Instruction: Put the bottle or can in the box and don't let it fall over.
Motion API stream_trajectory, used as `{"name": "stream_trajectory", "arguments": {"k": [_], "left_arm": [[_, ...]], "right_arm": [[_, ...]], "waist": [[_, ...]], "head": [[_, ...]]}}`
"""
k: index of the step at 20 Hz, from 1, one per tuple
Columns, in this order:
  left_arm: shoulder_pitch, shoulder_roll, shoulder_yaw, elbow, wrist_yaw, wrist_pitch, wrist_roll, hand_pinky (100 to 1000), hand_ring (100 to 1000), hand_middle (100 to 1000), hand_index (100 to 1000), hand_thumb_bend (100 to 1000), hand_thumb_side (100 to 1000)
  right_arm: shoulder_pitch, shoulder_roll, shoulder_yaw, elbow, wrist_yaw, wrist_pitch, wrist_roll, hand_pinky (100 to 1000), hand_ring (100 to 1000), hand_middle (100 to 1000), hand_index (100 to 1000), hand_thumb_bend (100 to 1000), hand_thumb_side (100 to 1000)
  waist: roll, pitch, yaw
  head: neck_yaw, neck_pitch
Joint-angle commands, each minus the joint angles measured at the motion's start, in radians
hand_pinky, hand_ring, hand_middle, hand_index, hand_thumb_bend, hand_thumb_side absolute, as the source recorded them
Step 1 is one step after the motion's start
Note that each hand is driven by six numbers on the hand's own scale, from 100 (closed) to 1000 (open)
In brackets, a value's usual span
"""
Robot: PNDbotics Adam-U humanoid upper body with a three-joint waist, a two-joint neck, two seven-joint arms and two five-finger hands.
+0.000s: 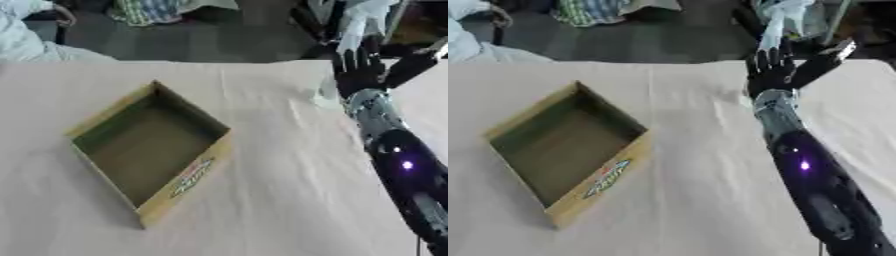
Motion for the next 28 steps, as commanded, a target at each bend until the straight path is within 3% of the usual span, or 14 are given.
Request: {"name": "stream_trajectory", "arguments": {"k": [1,28], "left_arm": [[-0.013,0.013,0.003,-0.022,0.002,-0.002,-0.002,714,776,722,890,169,816],[-0.030,0.005,-0.002,-0.031,0.011,-0.001,-0.008,716,779,725,891,165,818]], "right_arm": [[-0.029,-0.027,-0.011,0.004,-0.012,-0.014,0.005,100,100,100,903,868,987],[-0.158,-0.069,-0.021,0.091,-0.082,-0.029,0.066,100,100,100,891,868,987]], "waist": [[0.003,-0.010,0.003],[0.016,0.026,0.020]], "head": [[-0.003,-0.015],[-0.020,-0.055]]}}
